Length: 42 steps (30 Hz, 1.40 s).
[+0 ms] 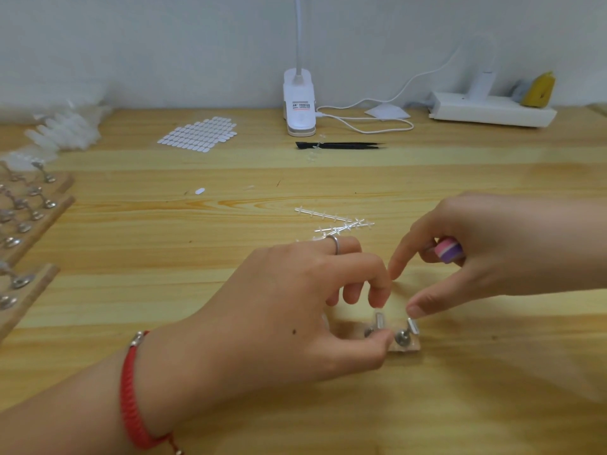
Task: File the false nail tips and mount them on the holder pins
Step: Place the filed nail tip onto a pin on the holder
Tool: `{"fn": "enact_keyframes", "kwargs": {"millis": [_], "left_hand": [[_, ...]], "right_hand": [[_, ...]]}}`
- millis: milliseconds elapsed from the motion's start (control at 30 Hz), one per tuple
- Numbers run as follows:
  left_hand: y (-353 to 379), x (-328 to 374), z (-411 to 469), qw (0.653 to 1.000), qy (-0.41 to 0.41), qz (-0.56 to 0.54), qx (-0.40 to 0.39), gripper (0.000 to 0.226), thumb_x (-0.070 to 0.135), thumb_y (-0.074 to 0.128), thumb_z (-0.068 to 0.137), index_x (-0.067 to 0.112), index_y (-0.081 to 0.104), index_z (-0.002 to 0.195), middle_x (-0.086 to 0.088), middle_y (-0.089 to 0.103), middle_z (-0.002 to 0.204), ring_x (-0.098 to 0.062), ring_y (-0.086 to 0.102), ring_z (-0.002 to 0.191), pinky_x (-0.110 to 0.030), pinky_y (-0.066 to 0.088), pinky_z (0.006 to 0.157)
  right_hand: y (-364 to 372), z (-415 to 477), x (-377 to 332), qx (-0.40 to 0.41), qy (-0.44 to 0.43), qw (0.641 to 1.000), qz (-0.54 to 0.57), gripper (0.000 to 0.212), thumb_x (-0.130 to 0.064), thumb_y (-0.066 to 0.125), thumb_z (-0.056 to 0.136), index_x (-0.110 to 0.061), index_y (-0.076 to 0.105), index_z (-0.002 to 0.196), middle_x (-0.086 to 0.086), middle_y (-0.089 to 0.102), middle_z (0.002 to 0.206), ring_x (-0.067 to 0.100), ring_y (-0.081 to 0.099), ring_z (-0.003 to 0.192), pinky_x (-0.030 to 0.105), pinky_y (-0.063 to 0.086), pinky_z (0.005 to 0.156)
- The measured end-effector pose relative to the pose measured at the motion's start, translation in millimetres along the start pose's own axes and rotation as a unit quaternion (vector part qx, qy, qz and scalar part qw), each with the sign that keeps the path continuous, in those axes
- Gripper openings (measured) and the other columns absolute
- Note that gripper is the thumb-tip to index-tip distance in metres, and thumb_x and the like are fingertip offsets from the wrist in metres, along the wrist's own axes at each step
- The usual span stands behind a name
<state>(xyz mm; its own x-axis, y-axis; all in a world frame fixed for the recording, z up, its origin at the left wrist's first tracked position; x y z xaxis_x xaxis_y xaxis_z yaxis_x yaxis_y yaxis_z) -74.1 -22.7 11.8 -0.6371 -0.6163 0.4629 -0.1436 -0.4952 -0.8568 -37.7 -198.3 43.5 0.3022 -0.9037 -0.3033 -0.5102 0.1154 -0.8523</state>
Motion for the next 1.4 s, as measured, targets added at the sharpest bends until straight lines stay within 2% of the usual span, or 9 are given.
{"fn": "enact_keyframes", "kwargs": {"millis": [167, 300, 400, 600, 933, 1000, 1133, 1267, 1400], "left_hand": [[-2.8, 1.6, -0.7, 1.000, -0.011, 0.019, -0.022, 0.030, 0.064, 0.055, 0.069, 0.044, 0.048, 0.091, 0.018, 0.048, 0.089, -0.004, 0.053, 0.080, -0.019, 0.043, 0.060], [-21.5, -4.1, -4.1, 0.995, -0.050, 0.052, -0.064, 0.055, 0.075, 0.056, 0.053, 0.052, 0.032, 0.096, 0.033, 0.043, 0.101, 0.006, 0.049, 0.085, -0.018, 0.037, 0.055], [-31.1, -2.7, -7.8, 0.988, -0.049, 0.123, -0.080, 0.052, 0.069, 0.054, 0.051, 0.049, 0.030, 0.092, 0.045, 0.037, 0.104, 0.009, 0.046, 0.086, -0.020, 0.034, 0.048], [-27.2, 4.2, -10.4, 0.976, -0.049, 0.203, -0.068, 0.039, 0.045, 0.058, 0.064, 0.039, 0.025, 0.085, 0.022, 0.043, 0.058, 0.001, 0.041, 0.051, -0.013, 0.027, 0.042], [-22.9, -2.0, -11.5, 0.981, -0.047, 0.176, -0.064, 0.037, 0.041, 0.057, 0.070, 0.043, 0.024, 0.087, 0.022, 0.055, 0.069, -0.004, 0.049, 0.057, -0.018, 0.033, 0.043], [-20.4, -3.3, -9.2, 0.983, -0.051, 0.167, -0.057, 0.037, 0.043, 0.056, 0.072, 0.044, 0.022, 0.085, 0.023, 0.056, 0.077, -0.003, 0.050, 0.072, -0.017, 0.027, 0.045], [-22.6, -7.3, -9.8, 0.981, -0.062, 0.156, -0.093, 0.044, 0.050, 0.059, 0.067, 0.046, 0.021, 0.088, 0.042, 0.041, 0.104, 0.006, 0.042, 0.090, -0.017, 0.025, 0.047], [-40.4, -10.4, -16.5, 0.973, -0.094, 0.184, -0.107, 0.058, 0.071, 0.051, 0.050, 0.052, 0.023, 0.097, 0.052, 0.025, 0.109, 0.017, 0.038, 0.092, -0.019, 0.026, 0.045], [-32.5, -10.4, -18.4, 0.969, -0.097, 0.195, -0.117, 0.042, 0.058, 0.053, 0.063, 0.043, 0.023, 0.087, 0.028, 0.053, 0.086, 0.000, 0.051, 0.066, -0.021, 0.034, 0.048]], "right_hand": [[-0.5, -0.8, -0.1, 0.005, 0.001, 1.000, -0.002, 0.059, -0.091, 0.052, 0.039, -0.071, 0.055, 0.094, -0.025, 0.050, 0.082, 0.001, 0.049, 0.055, 0.027, 0.042, 0.055], [-3.9, -3.1, 0.7, 0.016, 0.008, 1.000, 0.004, 0.058, -0.089, 0.053, 0.039, -0.070, 0.055, 0.094, -0.023, 0.051, 0.084, -0.003, 0.050, 0.055, 0.026, 0.041, 0.054], [-5.0, -5.0, 1.0, 0.014, 0.008, 1.000, 0.008, 0.057, -0.087, 0.054, 0.040, -0.069, 0.055, 0.094, -0.023, 0.051, 0.080, -0.004, 0.051, 0.056, 0.025, 0.039, 0.053], [-3.8, -4.7, 0.1, 0.016, 0.001, 1.000, 0.004, 0.053, -0.086, 0.056, 0.043, -0.069, 0.054, 0.094, -0.024, 0.050, 0.077, -0.004, 0.051, 0.057, 0.022, 0.035, 0.052], [-4.0, -3.5, 1.0, 0.016, -0.012, 1.000, 0.008, 0.054, -0.084, 0.056, 0.044, -0.067, 0.055, 0.095, -0.021, 0.049, 0.073, 0.000, 0.048, 0.052, 0.021, 0.033, 0.051], [-3.5, -2.9, 0.7, 0.014, -0.013, 1.000, 0.007, 0.054, -0.084, 0.056, 0.044, -0.067, 0.055, 0.095, -0.021, 0.049, 0.073, 0.000, 0.049, 0.052, 0.021, 0.033, 0.051], [-2.7, -2.4, 1.3, 0.012, -0.013, 1.000, 0.005, 0.055, -0.086, 0.054, 0.044, -0.067, 0.055, 0.096, -0.023, 0.050, 0.073, -0.001, 0.049, 0.053, 0.021, 0.034, 0.051], [-4.1, -3.3, 2.7, 0.016, -0.012, 1.000, 0.001, 0.059, -0.089, 0.051, 0.041, -0.068, 0.054, 0.096, -0.022, 0.049, 0.071, -0.001, 0.049, 0.056, 0.024, 0.037, 0.054], [-2.3, -5.9, 1.0, 0.008, -0.009, 1.000, -0.007, 0.062, -0.091, 0.049, 0.038, -0.070, 0.052, 0.096, -0.022, 0.051, 0.076, -0.002, 0.050, 0.057, 0.023, 0.037, 0.054]]}}
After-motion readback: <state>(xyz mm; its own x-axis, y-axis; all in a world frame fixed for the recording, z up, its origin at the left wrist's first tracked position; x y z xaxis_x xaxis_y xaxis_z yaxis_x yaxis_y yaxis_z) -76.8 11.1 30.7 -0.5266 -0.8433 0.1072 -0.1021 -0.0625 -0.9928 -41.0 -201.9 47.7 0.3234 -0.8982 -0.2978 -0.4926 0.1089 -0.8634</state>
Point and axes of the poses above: each hand's wrist, its own z-axis towards the middle knuckle, its own y-axis out of the palm, x = y × z, the point moved 3 cm from there along z, towards the middle knuckle
